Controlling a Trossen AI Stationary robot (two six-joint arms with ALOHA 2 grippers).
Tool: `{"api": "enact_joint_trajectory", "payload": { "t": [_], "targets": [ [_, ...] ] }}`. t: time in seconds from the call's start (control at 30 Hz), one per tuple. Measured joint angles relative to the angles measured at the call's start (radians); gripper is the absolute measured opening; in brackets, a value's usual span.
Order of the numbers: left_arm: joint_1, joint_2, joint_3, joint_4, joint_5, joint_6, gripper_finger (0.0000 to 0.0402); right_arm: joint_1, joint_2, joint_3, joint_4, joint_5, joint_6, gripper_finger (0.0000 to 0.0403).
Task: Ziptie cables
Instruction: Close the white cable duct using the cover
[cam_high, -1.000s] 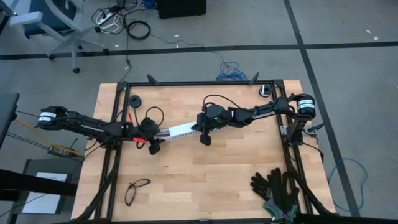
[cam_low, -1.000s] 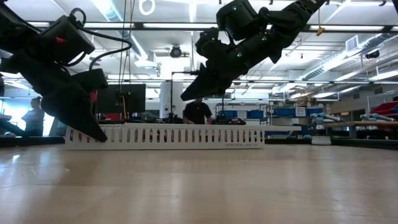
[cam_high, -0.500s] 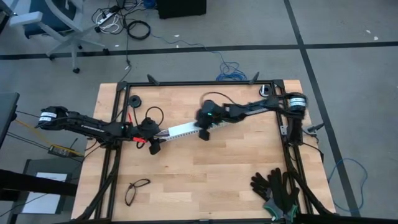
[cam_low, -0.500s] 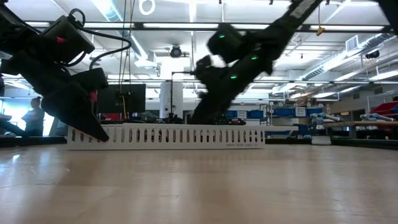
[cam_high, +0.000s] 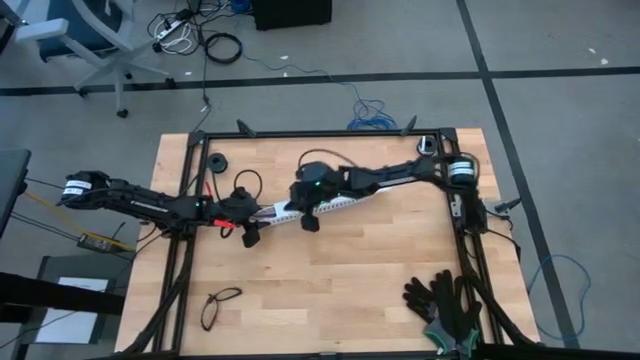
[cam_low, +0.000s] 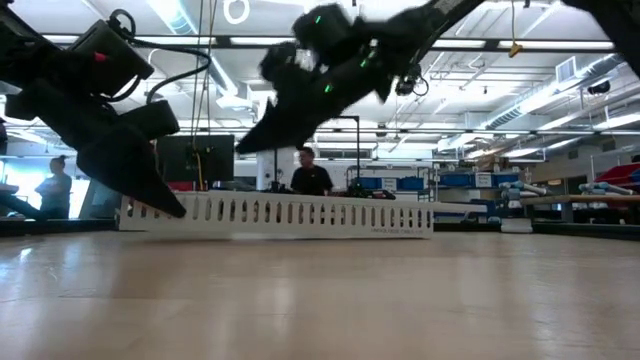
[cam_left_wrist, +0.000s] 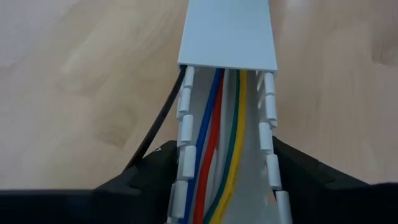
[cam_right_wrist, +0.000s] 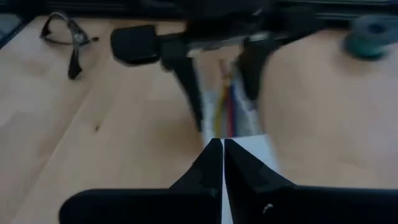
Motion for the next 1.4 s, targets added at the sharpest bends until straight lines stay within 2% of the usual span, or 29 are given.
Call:
{"api": "enact_joint_trajectory", "payload": {
  "t": [0.27,0.43,0.53,0.63,0.73,0.83,0.97,1.13,1.3,1.4],
  "targets": [
    [0.0,0.014,0.0,0.026,0.005,0.061,0.0204,-0.031,-0.243,-0.17,-0.24,0.148,0.032,0.0],
    [0.0,0.064,0.0,0.081,0.006,0.078,0.0204,-0.05,-0.217,-0.257,-0.262,0.152,0.086,0.0],
    [0.0,0.1,-0.005,0.105,0.009,0.076,0.0204,-0.054,-0.086,-0.206,-0.156,0.064,0.101,0.0],
    [0.0,0.127,-0.003,0.131,0.007,0.073,0.0204,-0.047,0.084,-0.048,-0.11,-0.013,0.094,0.0],
    [0.0,0.15,0.0,0.151,0.007,0.046,0.0204,-0.033,0.182,0.096,-0.12,-0.063,0.057,0.0],
    [0.0,0.152,0.001,0.154,0.02,0.041,0.0204,-0.01,0.178,0.146,-0.134,-0.024,-0.004,0.0],
    [0.0,0.154,0.002,0.156,0.028,0.042,0.0204,0.004,0.077,0.146,-0.183,0.008,-0.061,0.0],
    [0.0,0.157,0.003,0.156,0.027,0.042,0.0204,0.0,-0.039,0.152,-0.396,0.048,-0.064,0.0],
    [0.0,0.157,0.003,0.156,0.027,0.046,0.0204,-0.022,-0.041,0.147,-0.629,0.138,-0.038,0.0],
    [0.0,0.157,0.002,0.159,0.027,0.047,0.0204,-0.037,0.009,0.132,-0.575,0.092,-0.014,0.0]
  ]
}}
